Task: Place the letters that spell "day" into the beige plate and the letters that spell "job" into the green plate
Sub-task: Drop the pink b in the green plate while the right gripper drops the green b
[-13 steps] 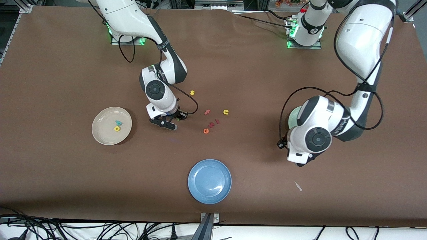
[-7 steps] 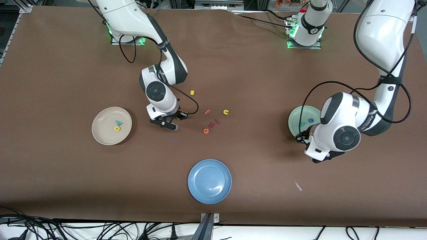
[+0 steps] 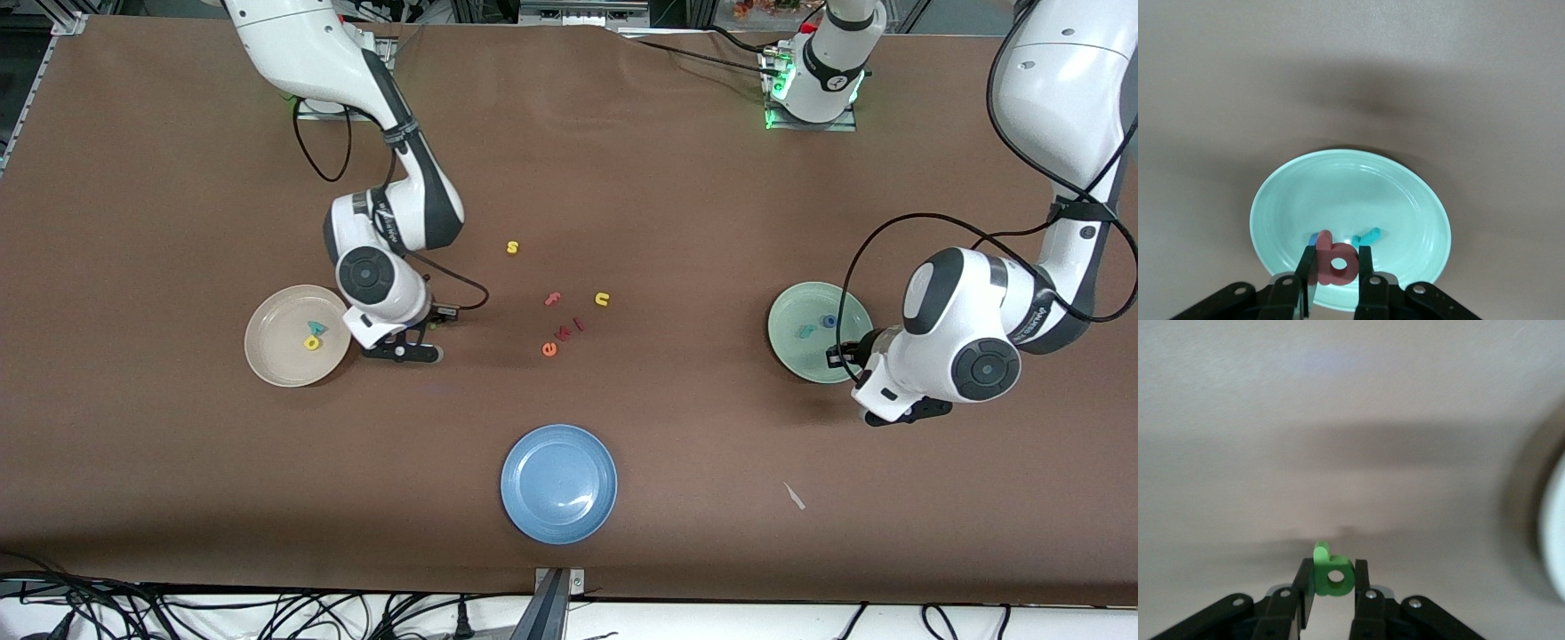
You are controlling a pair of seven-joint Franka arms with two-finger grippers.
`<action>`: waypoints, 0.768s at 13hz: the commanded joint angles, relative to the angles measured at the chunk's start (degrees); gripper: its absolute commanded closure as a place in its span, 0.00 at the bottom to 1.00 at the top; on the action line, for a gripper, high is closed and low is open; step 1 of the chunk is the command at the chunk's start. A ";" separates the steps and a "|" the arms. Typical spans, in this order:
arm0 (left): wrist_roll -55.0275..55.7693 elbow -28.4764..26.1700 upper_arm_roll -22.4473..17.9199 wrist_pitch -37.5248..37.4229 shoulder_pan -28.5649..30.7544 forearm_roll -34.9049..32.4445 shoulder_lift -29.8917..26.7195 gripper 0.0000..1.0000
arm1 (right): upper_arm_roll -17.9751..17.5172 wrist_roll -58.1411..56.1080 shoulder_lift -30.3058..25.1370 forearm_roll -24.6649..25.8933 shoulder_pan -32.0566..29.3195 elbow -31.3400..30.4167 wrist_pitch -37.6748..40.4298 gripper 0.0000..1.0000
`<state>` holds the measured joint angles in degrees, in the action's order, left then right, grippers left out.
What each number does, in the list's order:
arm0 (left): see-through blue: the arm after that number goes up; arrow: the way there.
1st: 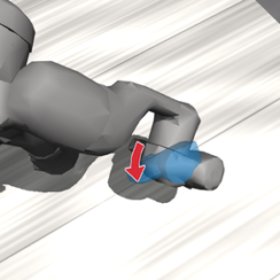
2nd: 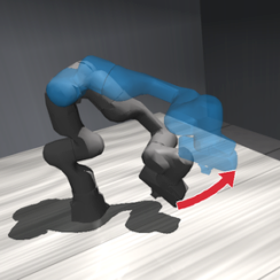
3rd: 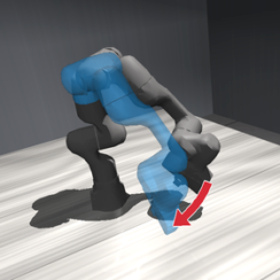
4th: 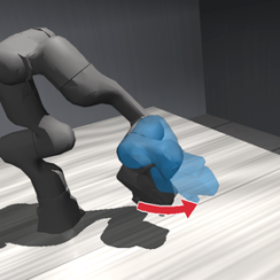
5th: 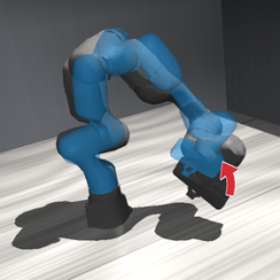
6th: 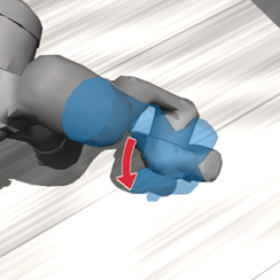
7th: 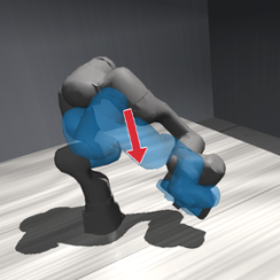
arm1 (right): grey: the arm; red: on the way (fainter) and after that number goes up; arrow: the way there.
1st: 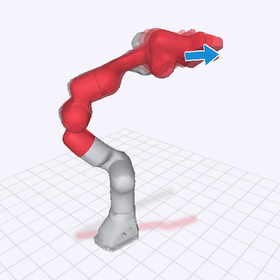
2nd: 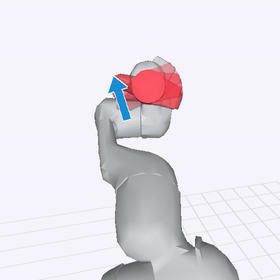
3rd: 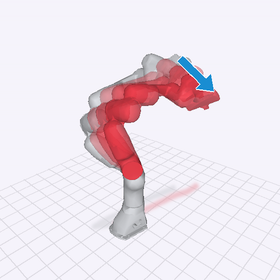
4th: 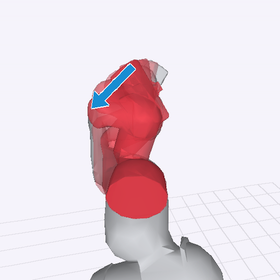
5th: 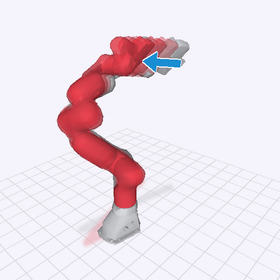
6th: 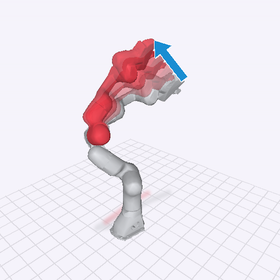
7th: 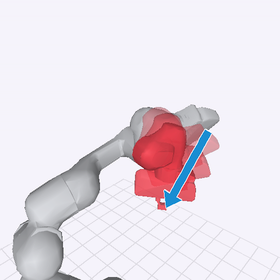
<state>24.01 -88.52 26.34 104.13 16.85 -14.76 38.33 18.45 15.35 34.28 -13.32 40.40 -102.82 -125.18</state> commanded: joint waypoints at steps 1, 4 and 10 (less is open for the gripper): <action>-2.39 -10.07 4.32 7.81 6.42 0.35 -4.13 0.92 | 4.99 -14.32 -1.85 -0.21 -0.15 -0.10 2.93 0.76; -2.65 -15.18 4.42 15.11 7.05 -0.44 -4.23 0.92 | 8.87 -22.89 -1.76 -0.30 -0.15 -0.54 2.93 0.76; -2.65 -20.73 4.16 23.66 8.90 -4.48 -3.70 0.91 | 12.13 -33.27 -0.27 -0.30 -4.71 -1.07 2.93 0.75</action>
<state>22.39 -106.76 30.05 126.80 24.20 -17.34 36.93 30.54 -15.27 33.68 -13.33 37.32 -103.65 -122.59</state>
